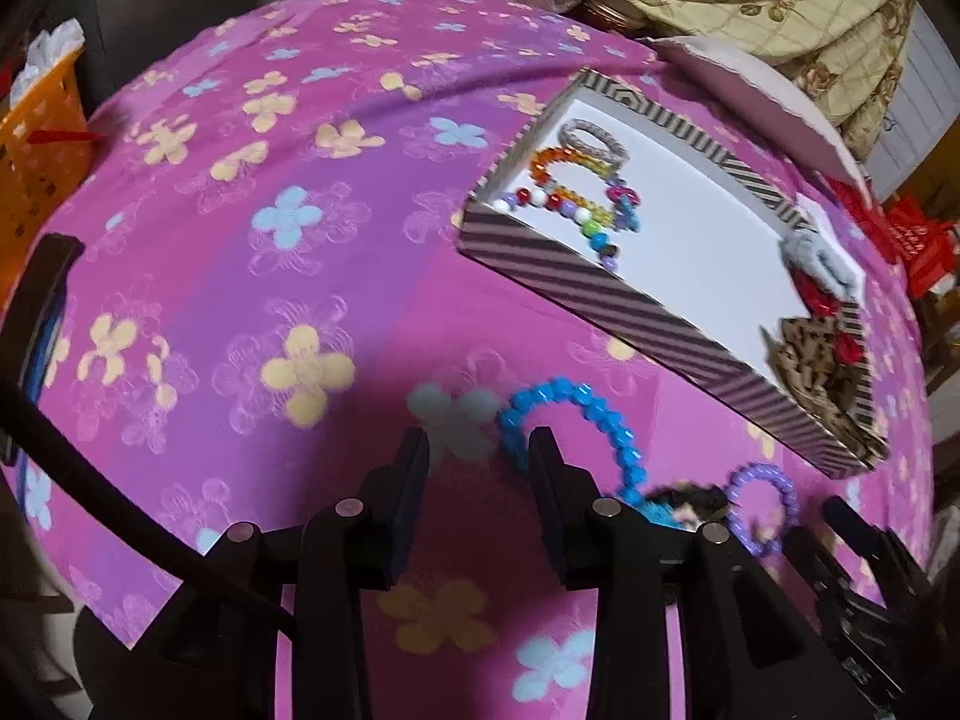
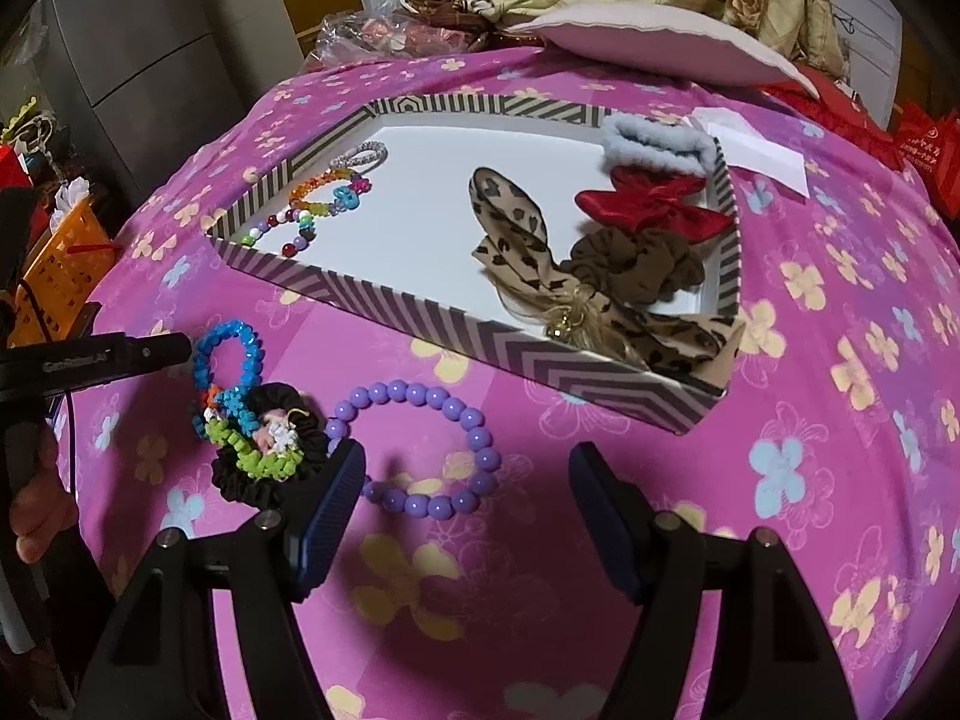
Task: Organize jewelry
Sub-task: 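Grasp the blue-green bracelet with the left tool while the right tool grasps the purple bracelet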
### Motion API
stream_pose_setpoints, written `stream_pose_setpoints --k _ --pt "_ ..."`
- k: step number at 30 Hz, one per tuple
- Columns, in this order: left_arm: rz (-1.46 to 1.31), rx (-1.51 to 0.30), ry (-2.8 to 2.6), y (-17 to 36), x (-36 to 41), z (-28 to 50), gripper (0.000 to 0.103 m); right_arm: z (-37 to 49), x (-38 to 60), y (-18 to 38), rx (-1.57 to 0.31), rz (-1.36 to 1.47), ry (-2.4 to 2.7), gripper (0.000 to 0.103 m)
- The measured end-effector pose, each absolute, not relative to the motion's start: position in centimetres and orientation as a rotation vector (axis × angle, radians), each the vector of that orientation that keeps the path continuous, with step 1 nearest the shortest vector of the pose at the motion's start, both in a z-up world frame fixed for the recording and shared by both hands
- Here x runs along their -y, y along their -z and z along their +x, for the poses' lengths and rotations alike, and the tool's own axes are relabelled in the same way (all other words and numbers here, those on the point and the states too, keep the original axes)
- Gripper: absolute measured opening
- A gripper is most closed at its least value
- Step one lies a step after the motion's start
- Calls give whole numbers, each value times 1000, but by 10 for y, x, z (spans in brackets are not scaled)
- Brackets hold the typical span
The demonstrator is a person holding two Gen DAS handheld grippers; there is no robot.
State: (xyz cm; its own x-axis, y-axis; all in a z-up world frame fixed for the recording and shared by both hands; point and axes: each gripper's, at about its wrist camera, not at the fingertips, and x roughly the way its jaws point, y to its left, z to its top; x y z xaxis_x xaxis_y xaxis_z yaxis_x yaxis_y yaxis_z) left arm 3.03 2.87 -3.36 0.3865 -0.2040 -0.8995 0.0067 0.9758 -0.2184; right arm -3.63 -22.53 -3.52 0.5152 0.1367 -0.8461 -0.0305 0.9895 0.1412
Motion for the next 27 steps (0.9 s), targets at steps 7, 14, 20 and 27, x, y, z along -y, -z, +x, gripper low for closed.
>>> stream_pose_setpoints --k 7,14,20,27 --pt "-261 -1250 217 37 -21 16 46 -31 228 41 -1035 111 -103 74" --pt "-282 -1254 187 43 -13 11 46 -27 229 46 -1038 102 -108 74" --pt "-228 -1239 172 43 -1 10 45 -22 228 47 -1018 77 -108 71" --pt "-196 -1239 219 44 2 10 24 -20 219 46 -1001 -21 -118 12"
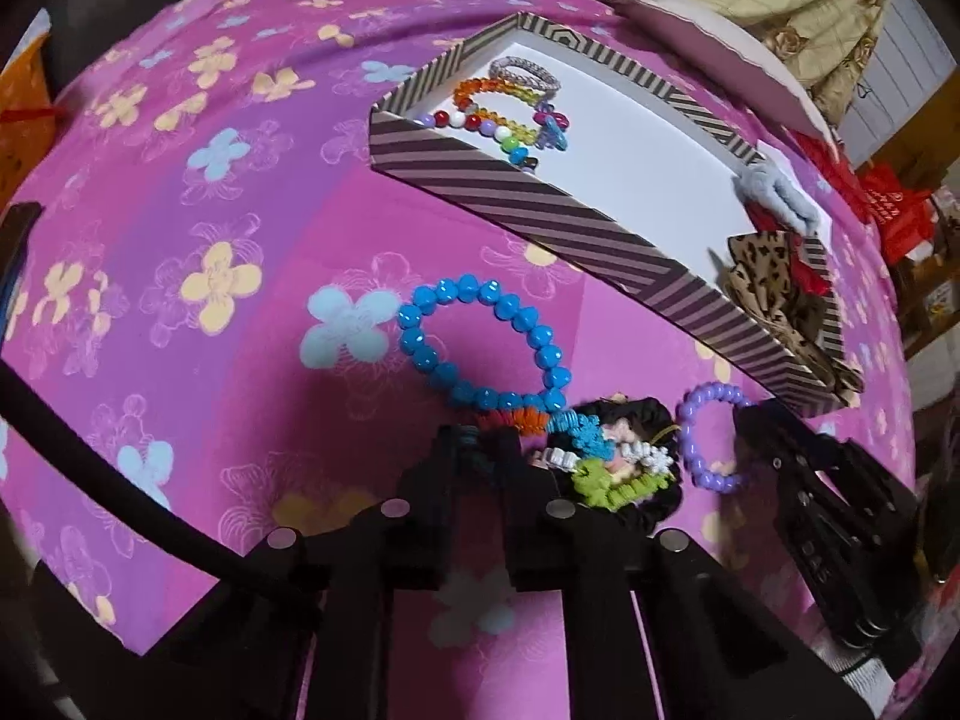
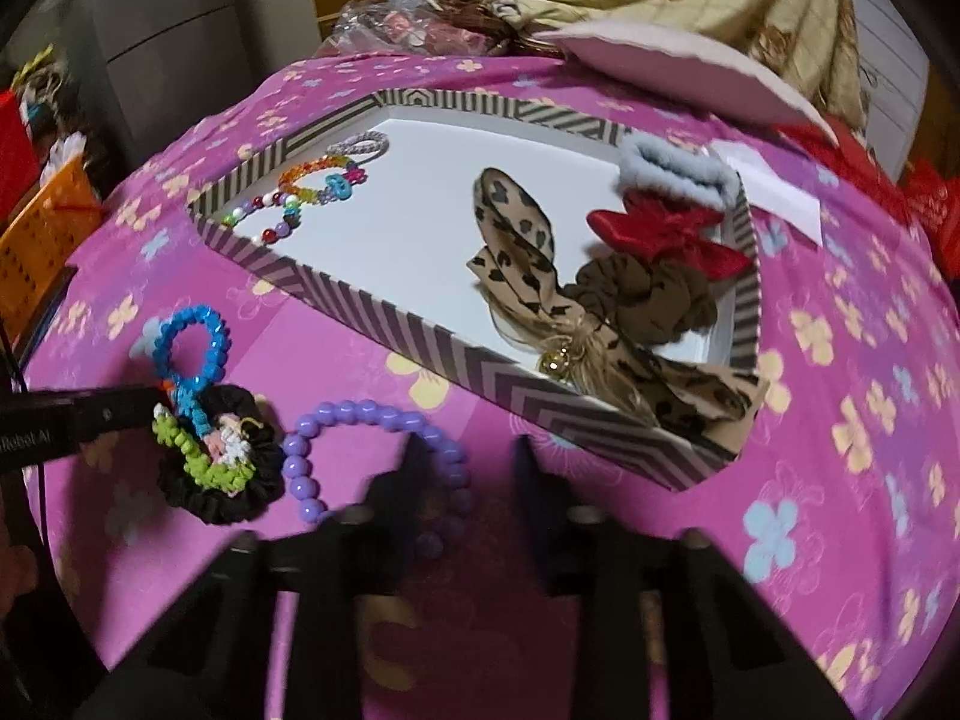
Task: Organize jewelry
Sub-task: 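Grasp the blue-green bracelet with the left tool while the right tool grasps the purple bracelet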
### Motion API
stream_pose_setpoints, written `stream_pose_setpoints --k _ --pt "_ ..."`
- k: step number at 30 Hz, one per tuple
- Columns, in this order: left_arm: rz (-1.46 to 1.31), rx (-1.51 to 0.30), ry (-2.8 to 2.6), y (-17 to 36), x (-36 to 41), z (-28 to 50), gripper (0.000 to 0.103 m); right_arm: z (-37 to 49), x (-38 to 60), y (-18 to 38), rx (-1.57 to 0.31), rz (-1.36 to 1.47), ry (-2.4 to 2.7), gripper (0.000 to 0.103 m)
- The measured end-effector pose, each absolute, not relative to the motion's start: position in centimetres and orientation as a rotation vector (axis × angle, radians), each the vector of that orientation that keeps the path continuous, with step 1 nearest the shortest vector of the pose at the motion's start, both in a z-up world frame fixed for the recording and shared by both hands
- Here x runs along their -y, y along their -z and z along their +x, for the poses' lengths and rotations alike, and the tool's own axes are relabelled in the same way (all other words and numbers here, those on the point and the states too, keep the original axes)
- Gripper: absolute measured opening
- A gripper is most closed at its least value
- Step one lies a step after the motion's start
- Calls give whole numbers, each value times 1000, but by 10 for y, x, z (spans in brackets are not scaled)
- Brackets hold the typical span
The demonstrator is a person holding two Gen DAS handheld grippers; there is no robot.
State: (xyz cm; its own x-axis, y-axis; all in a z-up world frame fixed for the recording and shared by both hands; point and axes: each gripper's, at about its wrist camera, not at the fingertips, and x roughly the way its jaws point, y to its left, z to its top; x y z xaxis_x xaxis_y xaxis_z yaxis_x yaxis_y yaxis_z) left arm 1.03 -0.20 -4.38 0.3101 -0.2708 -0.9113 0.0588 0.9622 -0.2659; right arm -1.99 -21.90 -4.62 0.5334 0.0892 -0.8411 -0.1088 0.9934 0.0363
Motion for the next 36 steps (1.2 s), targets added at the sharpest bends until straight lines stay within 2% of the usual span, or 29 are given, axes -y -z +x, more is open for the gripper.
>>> stream_pose_setpoints --k 4,13,14,16,17,21,23,25,26,36 --pt "-211 -1201 241 24 -9 8 24 -29 224 34 -977 2 -131 6" --pt "-228 -1106 269 -25 -24 4 24 -40 228 6 -933 49 -196 6" --pt "-229 -1102 274 -28 -24 3 24 -39 229 7 -932 61 -198 8" --pt "-233 -1099 278 -31 -25 2 24 -35 226 15 -967 44 -189 36" --pt "-235 -1100 281 -33 -26 2 24 -32 222 21 -990 25 -189 41" --pt "-248 -1086 293 -44 -29 -1 24 -26 216 38 -1030 -25 -170 42" --pt "-257 -1072 299 -52 -31 -2 24 -24 217 45 -1043 -37 -163 41" --pt "-257 -1057 308 -60 -32 -4 24 -25 216 47 -1035 -69 -160 17" --pt "-254 -1047 310 -66 -32 -4 24 -24 215 48 -1036 -87 -159 10" --pt "-247 -1009 298 -84 -33 -2 24 -38 231 -2 -943 -44 -206 10"
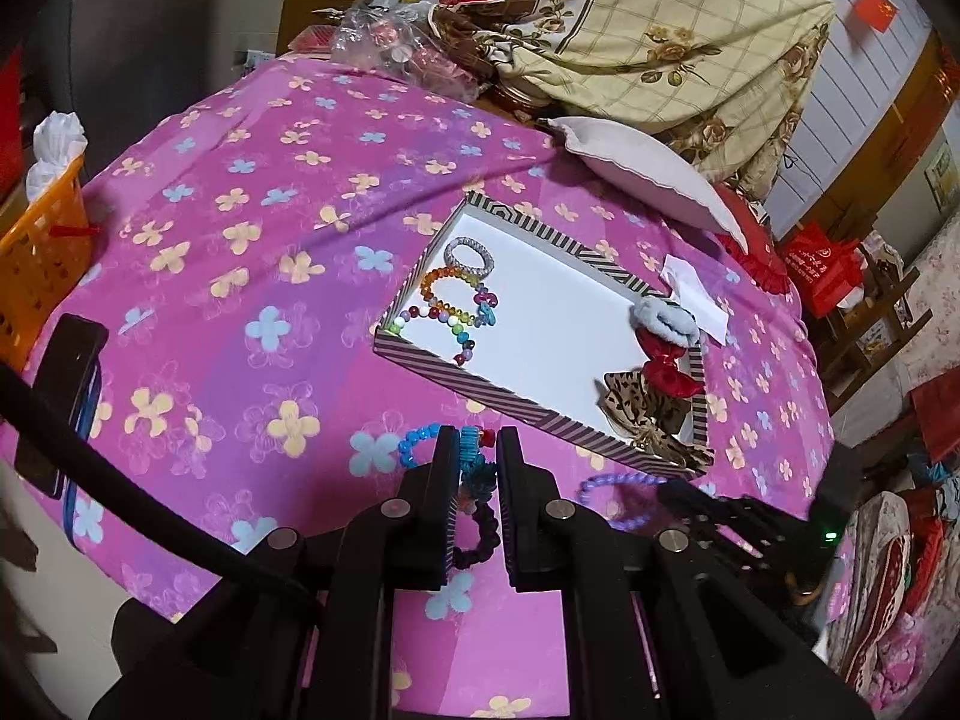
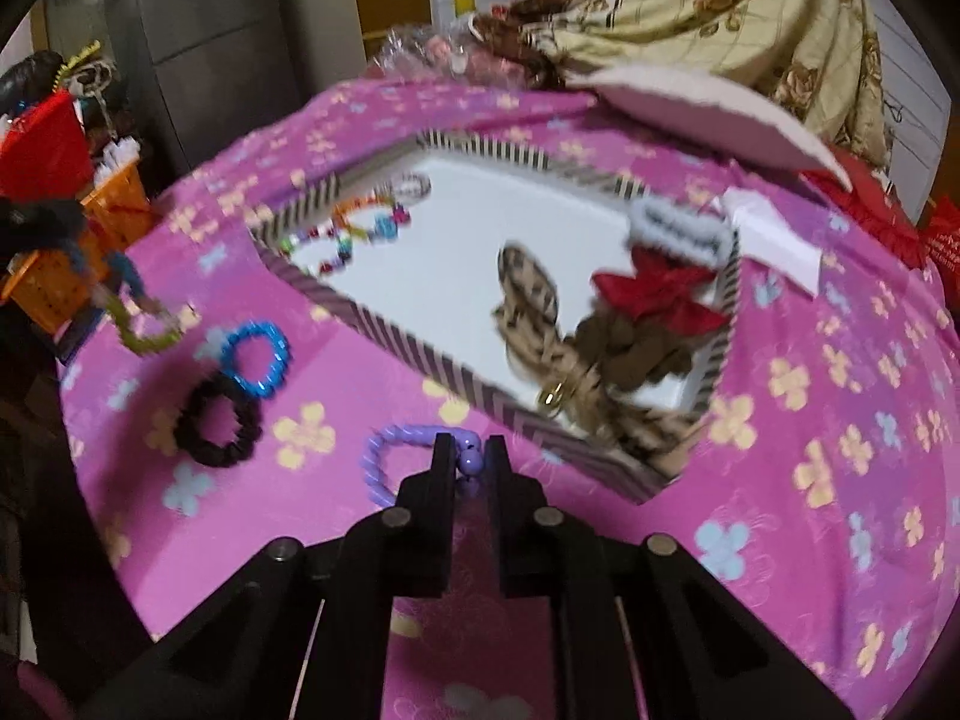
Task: Organize jewelry
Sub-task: 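Grasp the blue-green bracelet with the left tool while the right tool grasps the purple bracelet, then carry both bracelets into the white tray and open both tools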
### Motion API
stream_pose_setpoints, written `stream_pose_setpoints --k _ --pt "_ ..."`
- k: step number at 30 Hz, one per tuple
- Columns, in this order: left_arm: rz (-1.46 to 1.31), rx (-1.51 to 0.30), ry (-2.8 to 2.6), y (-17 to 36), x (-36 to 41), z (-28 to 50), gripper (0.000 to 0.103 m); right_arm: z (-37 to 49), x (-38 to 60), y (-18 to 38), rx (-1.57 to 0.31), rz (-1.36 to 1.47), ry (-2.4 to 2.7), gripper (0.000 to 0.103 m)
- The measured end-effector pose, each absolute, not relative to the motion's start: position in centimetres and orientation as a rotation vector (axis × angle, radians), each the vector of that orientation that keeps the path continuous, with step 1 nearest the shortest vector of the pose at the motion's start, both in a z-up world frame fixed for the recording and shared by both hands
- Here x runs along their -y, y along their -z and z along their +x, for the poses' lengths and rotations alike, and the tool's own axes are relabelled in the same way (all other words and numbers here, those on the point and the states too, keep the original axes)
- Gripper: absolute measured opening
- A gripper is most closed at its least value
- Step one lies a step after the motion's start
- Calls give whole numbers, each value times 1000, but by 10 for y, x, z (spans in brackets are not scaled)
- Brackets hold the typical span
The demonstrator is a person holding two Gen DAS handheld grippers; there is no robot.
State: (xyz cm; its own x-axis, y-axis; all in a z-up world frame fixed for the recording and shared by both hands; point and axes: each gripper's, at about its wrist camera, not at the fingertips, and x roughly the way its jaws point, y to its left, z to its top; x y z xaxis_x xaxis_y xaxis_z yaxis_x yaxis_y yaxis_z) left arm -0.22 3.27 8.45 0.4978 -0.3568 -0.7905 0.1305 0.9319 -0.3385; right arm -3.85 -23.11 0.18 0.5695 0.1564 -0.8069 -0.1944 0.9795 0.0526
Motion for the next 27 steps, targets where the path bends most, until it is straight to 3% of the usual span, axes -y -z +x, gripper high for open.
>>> stream_pose_setpoints --k 17,27 --pt "-167 -1001 309 -101 -1 15 24 -29 239 -85 -831 -75 -221 10" --pt "-103 -1000 286 -93 32 44 24 14 244 -100 -818 -79 -207 9"
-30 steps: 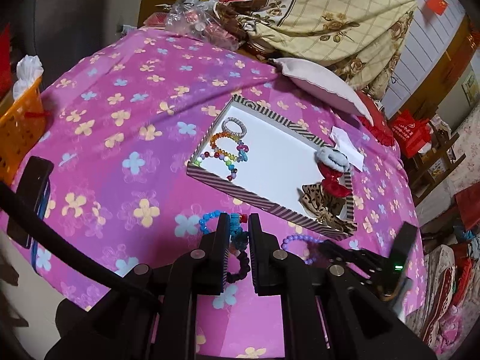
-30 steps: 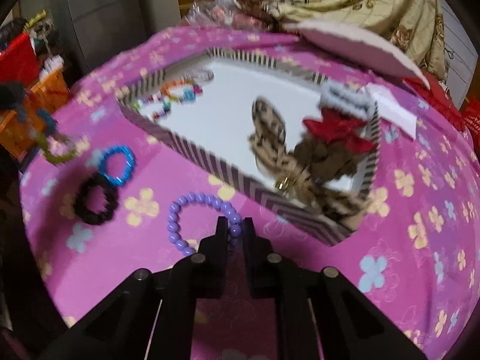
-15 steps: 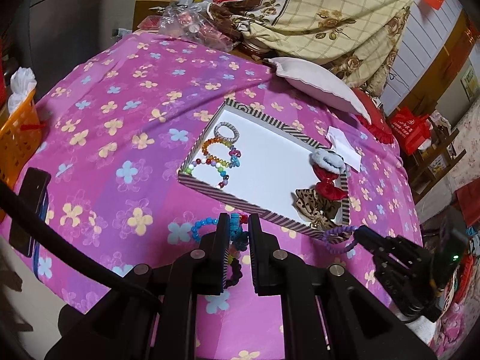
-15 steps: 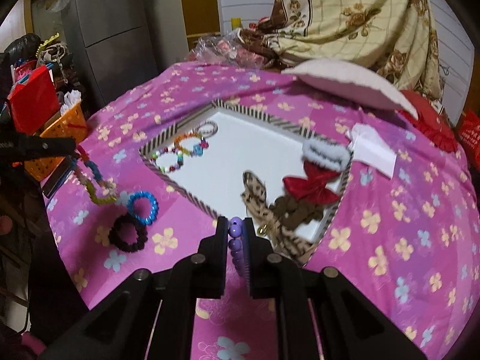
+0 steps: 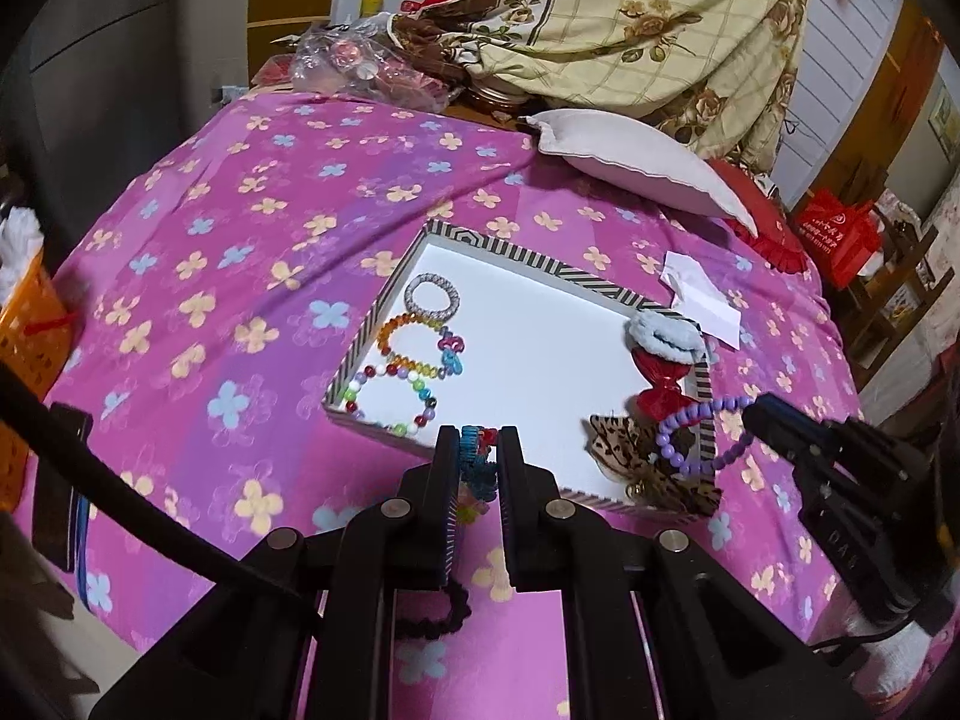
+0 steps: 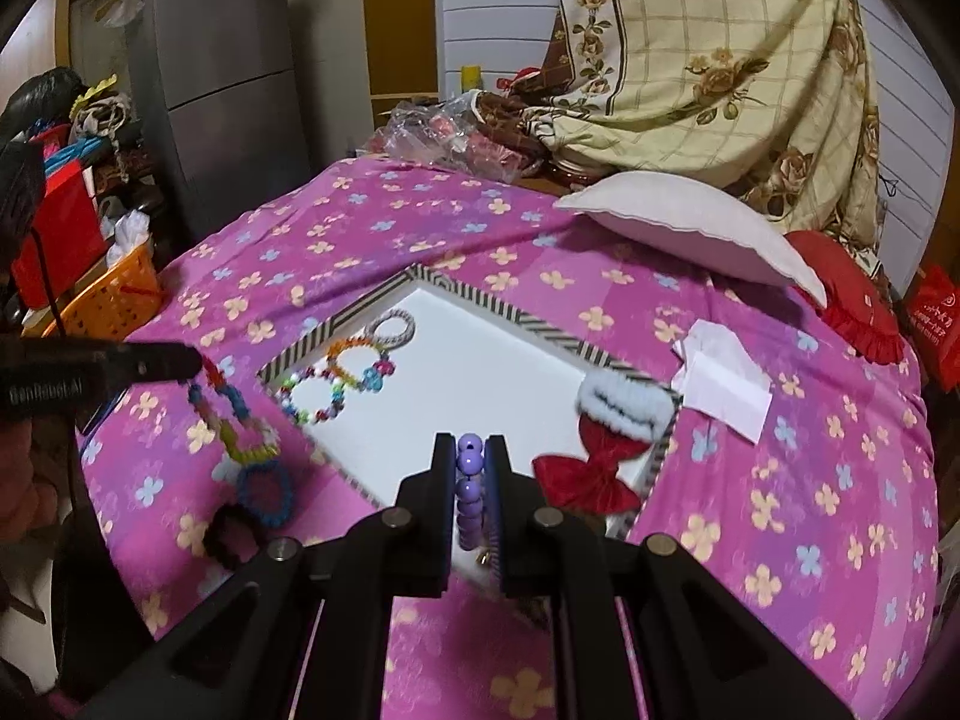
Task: Organize jewelry
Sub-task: 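Carry both bracelets into the white tray and open both tools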
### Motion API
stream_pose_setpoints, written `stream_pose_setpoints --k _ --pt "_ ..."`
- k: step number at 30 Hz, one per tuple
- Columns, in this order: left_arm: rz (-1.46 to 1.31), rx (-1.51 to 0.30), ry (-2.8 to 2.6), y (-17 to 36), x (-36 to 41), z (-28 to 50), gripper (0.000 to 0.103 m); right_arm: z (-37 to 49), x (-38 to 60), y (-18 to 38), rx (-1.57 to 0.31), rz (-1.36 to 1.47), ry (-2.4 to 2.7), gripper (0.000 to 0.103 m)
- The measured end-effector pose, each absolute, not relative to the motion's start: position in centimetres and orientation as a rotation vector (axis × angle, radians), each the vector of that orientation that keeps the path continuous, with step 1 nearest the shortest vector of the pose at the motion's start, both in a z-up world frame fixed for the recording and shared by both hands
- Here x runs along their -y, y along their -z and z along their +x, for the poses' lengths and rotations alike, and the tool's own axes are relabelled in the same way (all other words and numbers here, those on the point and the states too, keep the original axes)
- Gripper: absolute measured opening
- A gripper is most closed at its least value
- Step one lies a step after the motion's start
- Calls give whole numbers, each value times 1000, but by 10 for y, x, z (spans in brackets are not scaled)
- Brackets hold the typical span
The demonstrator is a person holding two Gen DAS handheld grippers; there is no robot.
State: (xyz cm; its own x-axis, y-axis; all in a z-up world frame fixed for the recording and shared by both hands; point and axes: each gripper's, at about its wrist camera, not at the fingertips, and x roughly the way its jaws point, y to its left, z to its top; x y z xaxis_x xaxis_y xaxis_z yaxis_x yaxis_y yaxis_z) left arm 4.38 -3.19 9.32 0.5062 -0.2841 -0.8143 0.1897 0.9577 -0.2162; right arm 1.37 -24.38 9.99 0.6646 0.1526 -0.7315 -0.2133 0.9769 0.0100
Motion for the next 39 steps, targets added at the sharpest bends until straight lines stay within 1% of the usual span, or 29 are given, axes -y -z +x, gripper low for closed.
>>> stream_pose_setpoints --k 6,16,22,27,34,39 --pt "-71 -1010 289 -83 54 60 24 49 249 -91 -847 -80 -192 9" --pt "-48 -1050 370 -65 99 81 24 111 253 -51 -926 -15 -225 9" --pt "12 -1085 334 -28 121 116 24 151 259 -15 -985 -18 -195 9" --pt "69 -1097 250 1 119 147 24 175 276 5 -1004 -37 -121 9" --pt "91 -1106 183 18 119 179 24 198 292 20 -997 -39 -62 9" --pt "109 -1113 164 29 122 186 24 202 292 24 -1000 -41 -51 10"
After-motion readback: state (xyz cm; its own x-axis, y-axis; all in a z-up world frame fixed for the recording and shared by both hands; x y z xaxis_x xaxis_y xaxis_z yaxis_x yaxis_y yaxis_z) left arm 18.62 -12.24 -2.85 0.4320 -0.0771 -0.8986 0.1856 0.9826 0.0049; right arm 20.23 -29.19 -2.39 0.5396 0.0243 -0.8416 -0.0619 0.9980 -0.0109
